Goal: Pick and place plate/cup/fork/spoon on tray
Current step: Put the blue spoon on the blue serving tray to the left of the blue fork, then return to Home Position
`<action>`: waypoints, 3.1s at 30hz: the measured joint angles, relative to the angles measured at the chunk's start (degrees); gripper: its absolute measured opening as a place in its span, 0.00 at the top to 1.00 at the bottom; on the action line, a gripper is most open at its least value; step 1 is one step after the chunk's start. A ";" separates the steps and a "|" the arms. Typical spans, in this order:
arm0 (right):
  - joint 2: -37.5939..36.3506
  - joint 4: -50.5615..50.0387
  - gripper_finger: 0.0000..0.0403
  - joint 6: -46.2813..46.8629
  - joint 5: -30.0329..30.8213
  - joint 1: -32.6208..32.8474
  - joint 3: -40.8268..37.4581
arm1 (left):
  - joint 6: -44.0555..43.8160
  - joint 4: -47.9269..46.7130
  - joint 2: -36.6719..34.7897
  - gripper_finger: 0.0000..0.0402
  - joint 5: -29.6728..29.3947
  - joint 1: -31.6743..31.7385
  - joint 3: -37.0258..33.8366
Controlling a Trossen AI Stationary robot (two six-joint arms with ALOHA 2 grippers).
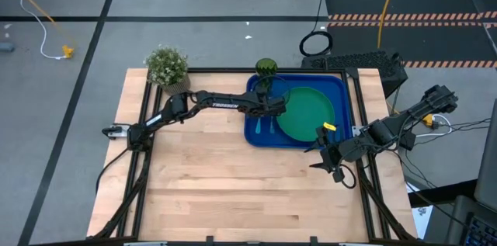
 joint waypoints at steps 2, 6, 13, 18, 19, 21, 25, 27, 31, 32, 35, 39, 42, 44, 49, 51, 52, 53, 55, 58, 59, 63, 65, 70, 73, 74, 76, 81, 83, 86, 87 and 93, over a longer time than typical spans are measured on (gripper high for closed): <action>-0.01 0.00 0.43 0.00 -0.01 0.00 0.00 | -0.37 0.15 0.06 0.81 -0.30 -0.02 0.00; 0.00 0.00 0.43 0.02 -0.01 0.00 0.00 | -0.53 0.22 0.11 0.78 -0.58 0.00 -0.02; 0.00 -0.01 0.43 0.04 -0.01 0.00 0.00 | -0.71 -0.04 -0.03 0.77 -1.51 0.04 -0.11; -0.01 -0.02 0.43 0.42 -0.01 0.00 0.00 | -0.48 -0.43 -0.13 0.76 -2.24 0.07 -0.13; 0.00 -0.02 0.43 0.42 -0.01 0.00 0.00 | -0.37 -0.46 -0.13 0.76 -2.24 0.11 -0.13; 0.00 -0.02 0.43 0.42 -0.01 0.00 0.00 | -0.42 -0.62 -0.13 0.76 -2.31 0.11 -0.13; 0.00 -0.02 0.43 0.43 -0.01 0.00 0.00 | -0.45 -0.97 -0.13 0.76 -4.17 0.04 -0.19; 0.00 -0.02 0.43 0.44 -0.01 0.00 0.00 | -0.48 -1.20 -0.21 0.76 -5.11 -0.09 -0.22; 0.00 -0.03 0.43 0.43 -0.01 0.00 0.00 | -0.53 -1.24 -0.54 0.76 -6.10 -0.17 -0.22; 0.00 -0.04 0.43 0.42 -0.01 0.00 0.00 | -0.53 -1.22 -0.55 0.76 -6.55 -0.17 -0.22; 0.00 -0.04 0.43 0.42 -0.01 0.00 0.00 | -0.42 -1.22 -0.55 0.76 -7.25 -0.20 -0.22; 0.00 -0.04 0.43 0.43 -0.01 0.00 0.00 | 0.15 -1.19 -0.55 0.76 -6.58 -0.20 -0.22; 0.00 -0.04 0.43 0.42 -0.01 0.00 0.00 | 0.59 -1.13 -0.55 0.76 -6.46 -0.22 -0.22; 0.00 -0.04 0.43 0.42 -0.01 0.00 -0.02 | 0.73 -1.11 -0.57 0.76 -6.46 -0.28 -0.20; -0.02 -0.04 0.43 0.81 -0.04 0.00 -0.02 | 1.53 -1.45 -0.57 0.76 -6.41 -0.33 -0.17; 0.00 -0.02 0.43 0.85 -0.33 0.00 -0.02 | 1.54 -2.20 -0.57 0.76 -6.41 -0.33 -0.15; 0.00 -0.02 0.43 0.85 -1.10 0.00 -0.02 | 1.55 -2.56 -0.59 0.76 -6.43 -0.33 -0.15; 0.00 -0.02 0.43 0.90 -1.62 0.00 -0.02 | 1.61 -2.83 -0.59 0.76 -6.44 -0.31 -0.15; 0.00 -0.01 0.43 0.92 -2.86 0.00 -0.02 | 2.26 -3.02 -0.61 0.76 -6.38 -0.20 -0.15; 0.00 -0.01 0.43 1.23 -2.93 0.02 -0.02 | 2.42 -2.96 -0.66 0.76 -6.26 -0.22 -0.13; 0.00 -0.02 0.43 1.32 -2.92 0.02 -0.02 | 2.45 -2.93 -0.66 0.76 -6.28 -0.22 -0.13; 0.00 -0.01 0.43 1.65 -2.94 0.02 -0.02 | 2.49 -3.23 -0.66 0.76 -6.38 -0.22 -0.13; 0.00 -0.02 0.43 1.91 -2.94 0.02 -0.02 | 2.40 -3.95 -0.66 0.76 -6.71 -0.09 -0.11; 0.00 0.00 0.43 1.95 -2.94 0.02 -0.02 | 2.45 -4.13 -0.68 0.76 -6.98 0.33 -0.11; 0.00 -0.01 0.43 1.95 -2.94 0.02 -0.02 | 2.54 -4.04 -0.67 0.76 -7.43 0.40 -0.11; -0.01 -0.01 0.43 1.95 -2.94 0.02 -0.02 | 3.07 -3.72 -0.67 0.76 -7.75 0.39 -0.11; 0.00 0.00 0.43 1.95 -2.94 0.02 -0.02 | 5.11 -3.03 -1.29 0.76 -7.80 0.39 -0.11; -0.03 0.54 0.43 2.05 -2.89 0.02 -0.23 | 12.16 -2.19 -7.41 0.76 -6.98 -0.40 -0.11; -0.02 2.31 0.43 2.26 -2.85 0.02 -0.91 | 15.55 -2.12 -10.97 0.76 -7.45 -1.55 0.00; -0.02 5.30 0.43 3.27 -2.81 0.02 -2.16 | 23.02 -1.57 -16.37 0.76 -8.80 -4.18 0.00; -0.02 6.69 0.43 4.09 -2.72 0.00 -2.78 | 25.92 -1.55 -17.97 0.76 -9.43 -5.26 0.00; -0.03 16.47 0.43 7.97 -2.47 0.00 -7.72 | 40.73 -3.51 -25.77 0.76 -11.47 -13.81 0.04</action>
